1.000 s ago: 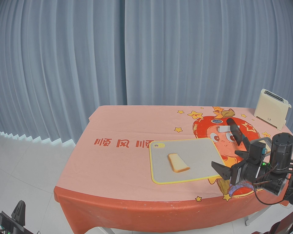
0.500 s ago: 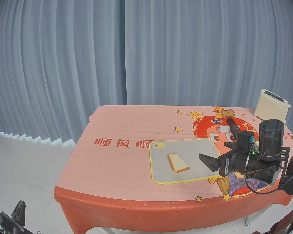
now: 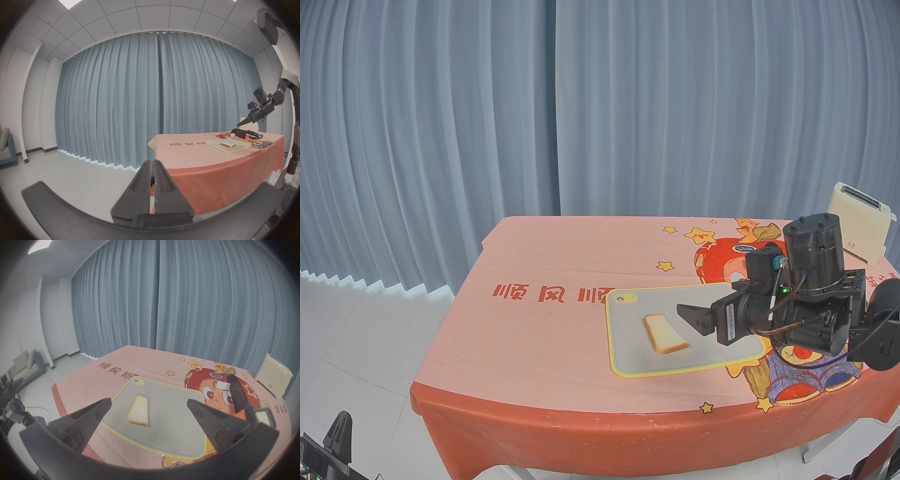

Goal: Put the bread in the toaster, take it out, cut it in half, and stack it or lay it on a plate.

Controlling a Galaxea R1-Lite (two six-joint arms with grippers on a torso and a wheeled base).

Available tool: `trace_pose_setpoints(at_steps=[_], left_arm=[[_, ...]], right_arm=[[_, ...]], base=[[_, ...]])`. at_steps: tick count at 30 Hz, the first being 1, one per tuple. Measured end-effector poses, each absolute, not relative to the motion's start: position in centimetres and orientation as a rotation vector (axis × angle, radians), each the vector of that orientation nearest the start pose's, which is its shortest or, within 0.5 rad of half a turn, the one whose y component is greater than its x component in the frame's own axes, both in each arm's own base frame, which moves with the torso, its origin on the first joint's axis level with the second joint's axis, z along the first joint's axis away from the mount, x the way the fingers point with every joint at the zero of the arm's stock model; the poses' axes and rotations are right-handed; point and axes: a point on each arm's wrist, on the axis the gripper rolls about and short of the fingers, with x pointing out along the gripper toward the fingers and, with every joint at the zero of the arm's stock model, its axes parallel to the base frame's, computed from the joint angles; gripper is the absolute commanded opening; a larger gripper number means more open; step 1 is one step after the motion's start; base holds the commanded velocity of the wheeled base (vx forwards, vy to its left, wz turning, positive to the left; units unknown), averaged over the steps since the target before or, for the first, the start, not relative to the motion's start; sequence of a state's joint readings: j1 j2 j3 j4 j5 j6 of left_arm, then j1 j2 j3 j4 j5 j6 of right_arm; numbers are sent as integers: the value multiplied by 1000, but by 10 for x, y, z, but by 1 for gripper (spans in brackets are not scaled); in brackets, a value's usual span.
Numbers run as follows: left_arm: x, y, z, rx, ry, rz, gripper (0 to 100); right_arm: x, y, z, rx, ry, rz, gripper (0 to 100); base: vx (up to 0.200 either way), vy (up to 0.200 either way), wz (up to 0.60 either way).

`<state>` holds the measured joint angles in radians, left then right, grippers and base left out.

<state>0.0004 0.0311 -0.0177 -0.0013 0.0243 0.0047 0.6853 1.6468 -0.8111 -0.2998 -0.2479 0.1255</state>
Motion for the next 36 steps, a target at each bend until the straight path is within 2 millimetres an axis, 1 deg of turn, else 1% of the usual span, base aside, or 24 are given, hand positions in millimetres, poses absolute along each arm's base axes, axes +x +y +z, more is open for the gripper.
trace_pose_setpoints(at_steps=[7,20,36], left_arm=[[-22,1,81,4,12,25,0],[-22,1,81,5,12,25,0],[-22,1,81,4,12,24,0]], right_arm=[[236,193,162,-90,528,376,100],[255,216,151,-45,545,334,100],[257,247,120,-70,597,329,100]], base=[[0,0,0],[0,0,0],[0,0,0]])
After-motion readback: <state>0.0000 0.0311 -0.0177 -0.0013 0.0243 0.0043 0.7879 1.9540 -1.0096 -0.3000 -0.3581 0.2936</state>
